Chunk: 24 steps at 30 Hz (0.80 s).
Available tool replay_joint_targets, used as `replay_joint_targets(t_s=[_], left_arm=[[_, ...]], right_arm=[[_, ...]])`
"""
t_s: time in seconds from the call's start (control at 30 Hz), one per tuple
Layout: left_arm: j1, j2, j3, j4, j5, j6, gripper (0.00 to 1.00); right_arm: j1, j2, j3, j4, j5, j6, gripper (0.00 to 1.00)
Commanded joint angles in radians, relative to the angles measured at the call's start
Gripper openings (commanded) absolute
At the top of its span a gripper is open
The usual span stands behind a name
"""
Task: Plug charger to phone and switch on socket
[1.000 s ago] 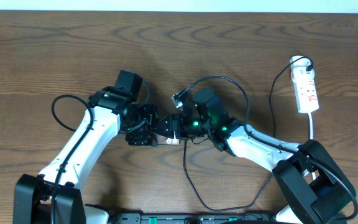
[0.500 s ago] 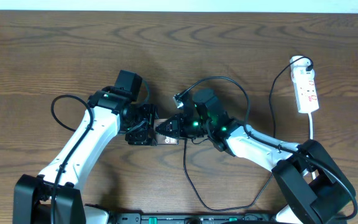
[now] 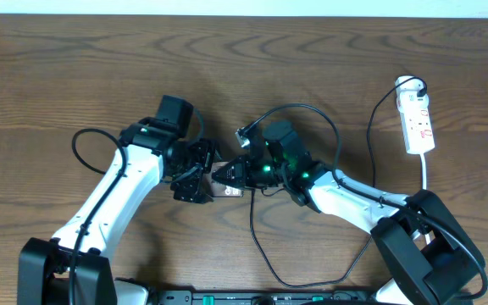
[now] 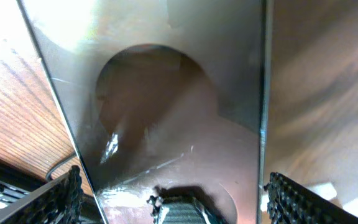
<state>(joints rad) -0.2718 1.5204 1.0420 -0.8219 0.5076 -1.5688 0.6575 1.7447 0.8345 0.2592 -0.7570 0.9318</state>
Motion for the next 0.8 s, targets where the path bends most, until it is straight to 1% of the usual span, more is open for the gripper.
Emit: replay_joint_targets(t_s=[0.0,0.1,0.2,0.23,0.3,0.37,0.47,0.57,0.77], left_arm=[[0.058,-0.019,0.004,0.016,0.153,0.176,0.90],[0.121,-0.019,0.004,0.052,0.284,0.328,0.90],[0.182,-0.019,0.004,0.141,0.449,0.552,0.91],[0.204,-0.019,0.004,0.164,0.512,0.608,0.91],[0.248,-0.019,0.004,0.190,0.616,0.693,0.91],[0.290,-0.019,0.003,0.196,0.684,0.763,0.91],[0.341,-0.019,0.003,0.195,0.717,0.826,0.91],[0.367,-0.019,0.003,0.195,0.720,0.875,0.91],[0.392,-0.019,-0.007,0.204,0.719,0.899,0.91]], right_arm=[[-0.023,0.002,0.013,-0.001,-0.038,-0.039,0.01],[-0.041,0.002,0.013,-0.016,-0.039,-0.050,0.01],[-0.066,0.002,0.013,-0.032,-0.039,-0.051,0.01],[-0.077,0.002,0.013,-0.039,-0.040,-0.050,0.01],[-0.105,0.002,0.013,-0.050,-0.045,-0.050,0.01],[-0.138,0.002,0.013,-0.050,-0.072,-0.047,0.01],[-0.195,0.002,0.013,-0.046,-0.112,-0.002,0.01],[-0.252,0.002,0.013,-0.028,-0.140,0.049,0.01],[-0.348,0.002,0.013,0.036,-0.154,0.220,0.01]])
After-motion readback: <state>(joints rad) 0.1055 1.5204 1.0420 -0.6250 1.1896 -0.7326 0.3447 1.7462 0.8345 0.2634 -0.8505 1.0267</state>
